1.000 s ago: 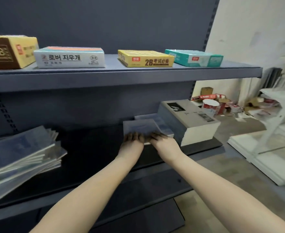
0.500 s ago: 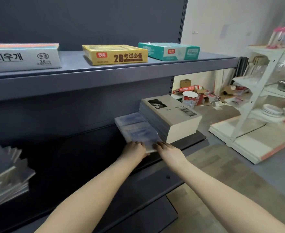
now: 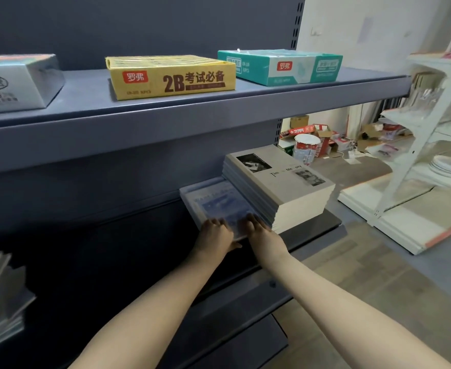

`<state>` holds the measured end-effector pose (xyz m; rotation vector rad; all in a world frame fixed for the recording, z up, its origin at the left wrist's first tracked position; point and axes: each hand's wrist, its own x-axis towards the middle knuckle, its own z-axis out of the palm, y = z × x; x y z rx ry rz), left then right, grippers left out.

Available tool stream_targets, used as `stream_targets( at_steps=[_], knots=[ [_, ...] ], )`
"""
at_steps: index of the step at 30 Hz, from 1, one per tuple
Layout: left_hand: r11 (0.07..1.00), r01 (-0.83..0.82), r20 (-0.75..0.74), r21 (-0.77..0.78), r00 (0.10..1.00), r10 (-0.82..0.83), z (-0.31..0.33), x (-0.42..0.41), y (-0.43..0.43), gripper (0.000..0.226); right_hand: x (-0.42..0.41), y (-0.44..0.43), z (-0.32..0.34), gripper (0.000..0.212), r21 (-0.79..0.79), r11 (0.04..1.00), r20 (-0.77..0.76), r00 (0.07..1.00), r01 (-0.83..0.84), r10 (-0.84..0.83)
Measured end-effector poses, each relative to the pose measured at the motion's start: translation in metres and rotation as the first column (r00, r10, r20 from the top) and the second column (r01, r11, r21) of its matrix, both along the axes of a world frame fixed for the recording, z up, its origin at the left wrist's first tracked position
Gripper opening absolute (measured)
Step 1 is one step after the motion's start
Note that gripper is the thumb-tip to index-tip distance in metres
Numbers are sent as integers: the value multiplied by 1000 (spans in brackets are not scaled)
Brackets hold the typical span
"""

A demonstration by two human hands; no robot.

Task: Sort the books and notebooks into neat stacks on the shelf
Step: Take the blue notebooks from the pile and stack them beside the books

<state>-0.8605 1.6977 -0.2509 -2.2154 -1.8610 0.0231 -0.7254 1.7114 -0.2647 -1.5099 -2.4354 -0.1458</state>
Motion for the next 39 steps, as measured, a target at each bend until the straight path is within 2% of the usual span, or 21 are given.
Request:
stream_targets(
  at_steps=[2, 5, 6, 8, 11, 12, 14, 16, 18, 22, 25, 27, 28, 30, 32, 34, 35, 37, 39],
  knots=[
    [998, -18, 6, 60, 1000, 17, 1, -4, 2, 74, 0, 12, -4, 32, -101, 995, -44, 999, -9, 4],
    [997, 57, 95, 60, 994, -62, -4, -11, 12, 76, -8, 19, 4, 40, -65, 998, -1, 1000, 12, -12],
    [996, 64, 117, 64, 991, -71, -2, -12, 16, 77, -10, 22, 6, 39, -56, 998, 67, 998, 21, -17],
    [996, 58, 113, 70, 991, -65, -4, -13, 24, 79, -12, 31, 5, 41, -26, 999, 127, 992, -21, 25],
    [998, 45, 92, 48, 995, -49, -11, -20, 34, 75, -20, 37, 8, 45, -84, 995, 84, 995, 60, -53],
    [998, 33, 96, 49, 995, -38, -12, -22, 37, 70, -23, 39, 8, 42, -49, 998, 27, 999, 43, -42],
    [997, 17, 97, 78, 995, -25, -11, -23, 41, 62, -28, 43, 8, 30, -67, 998, 82, 997, 16, -11],
    [994, 3, 62, 110, 998, -10, -17, -23, 45, 60, -27, 50, -2, 41, -60, 998, 110, 994, 24, -17],
    [992, 14, 37, 123, 999, -18, -23, -24, 49, 61, -26, 53, -9, 43, 24, 1000, 151, 989, -1, -3],
    [999, 7, -11, 39, 1000, -7, -28, -27, 52, 65, -26, 57, -11, 43, 6, 1000, 195, 980, -30, 28],
    [993, -47, -54, -109, 998, 41, -15, -22, 48, 57, -27, 57, -4, 42, -3, 1000, 132, 991, -26, 26],
    [988, -94, 93, -125, 990, 106, -5, -21, 54, 43, -28, 55, 11, 37, -89, 996, 105, 994, -2, 11],
    [972, -154, 166, -176, 969, 184, 4, -21, 57, 40, -28, 56, 14, 35, -125, 992, 99, 994, -23, 36],
    [931, -171, 267, -323, 927, 263, 20, -26, 56, 39, -26, 51, 21, 37, -228, 973, 75, 996, -33, 51],
    [928, -90, 302, -363, 930, 208, 35, -31, 47, 44, -25, 37, 24, 44, -289, 957, 34, 999, -24, 35],
    [916, 13, 350, -400, 926, 140, 41, -41, 25, 55, -25, 16, 24, 55, -245, 967, 18, 996, -75, 82],
    [920, 16, 335, -391, 934, 127, 42, -46, 14, 63, -24, 6, 22, 60, -202, 971, 33, 990, -127, 136],
    [939, -32, 200, -344, 974, 106, 38, -63, -7, 78, -25, -8, 23, 62, -123, 964, 61, 968, -234, 243],
    [928, -111, 76, -356, 986, 147, 34, -79, -26, 82, -32, -17, 30, 62, -127, 958, 94, 959, -255, 268]
  ],
)
